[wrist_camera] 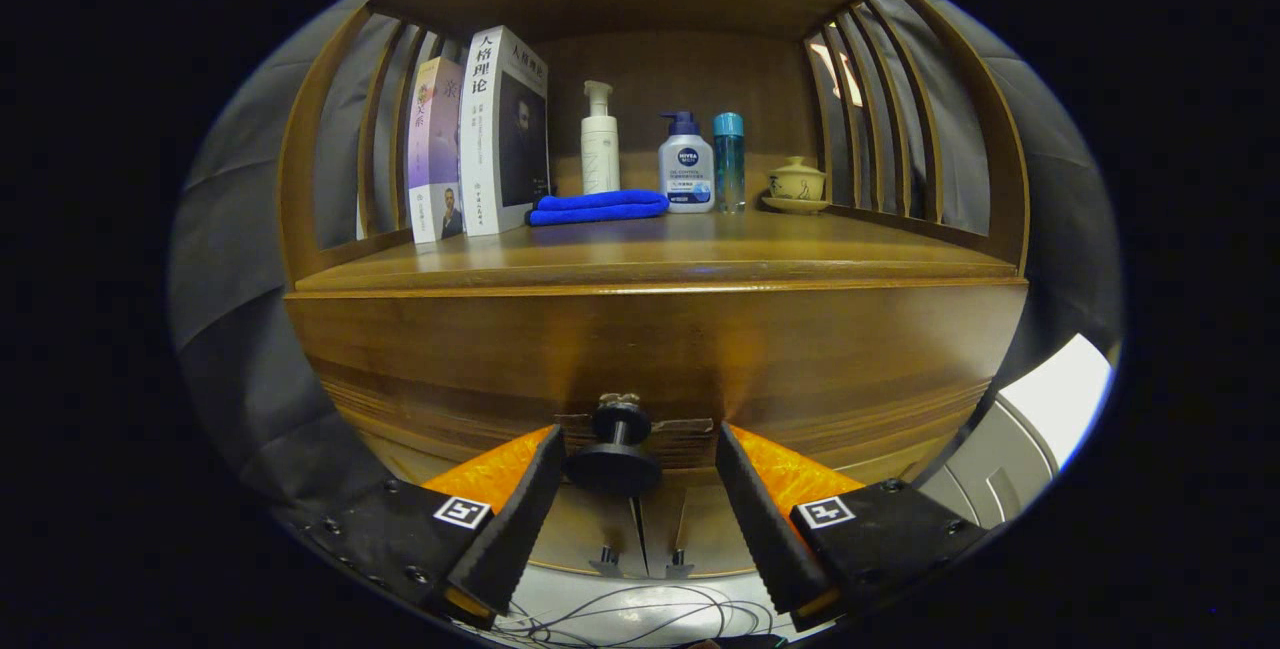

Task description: Pull open the drawer, take out the items inside it, and place them on the countertop above the cabinet.

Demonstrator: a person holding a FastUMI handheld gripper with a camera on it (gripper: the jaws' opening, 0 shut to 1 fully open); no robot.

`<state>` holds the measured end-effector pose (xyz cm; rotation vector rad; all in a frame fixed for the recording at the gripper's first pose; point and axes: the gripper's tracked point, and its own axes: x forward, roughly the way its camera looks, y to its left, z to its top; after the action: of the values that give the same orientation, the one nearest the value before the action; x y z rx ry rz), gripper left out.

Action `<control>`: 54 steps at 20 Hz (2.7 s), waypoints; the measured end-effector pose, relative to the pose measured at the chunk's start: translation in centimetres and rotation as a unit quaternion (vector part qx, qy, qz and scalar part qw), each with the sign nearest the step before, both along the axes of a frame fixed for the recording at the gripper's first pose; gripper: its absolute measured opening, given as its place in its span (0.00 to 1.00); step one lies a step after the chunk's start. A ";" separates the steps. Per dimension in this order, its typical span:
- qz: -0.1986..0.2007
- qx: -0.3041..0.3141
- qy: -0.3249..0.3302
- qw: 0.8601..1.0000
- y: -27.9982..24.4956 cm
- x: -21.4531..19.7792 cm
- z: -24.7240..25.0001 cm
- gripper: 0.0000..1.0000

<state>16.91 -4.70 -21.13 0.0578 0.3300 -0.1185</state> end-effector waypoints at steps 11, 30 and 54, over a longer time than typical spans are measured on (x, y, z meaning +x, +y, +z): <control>-0.003 0.004 -0.008 1.000 1.4 0.3 -0.3 0.47; -0.002 -0.029 -0.027 0.999 1.3 0.2 -0.6 0.28; 0.030 -0.060 -0.053 0.996 2.3 -10.4 -0.8 0.27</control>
<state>6.47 -2.44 -21.95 -0.0653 0.2181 -0.0750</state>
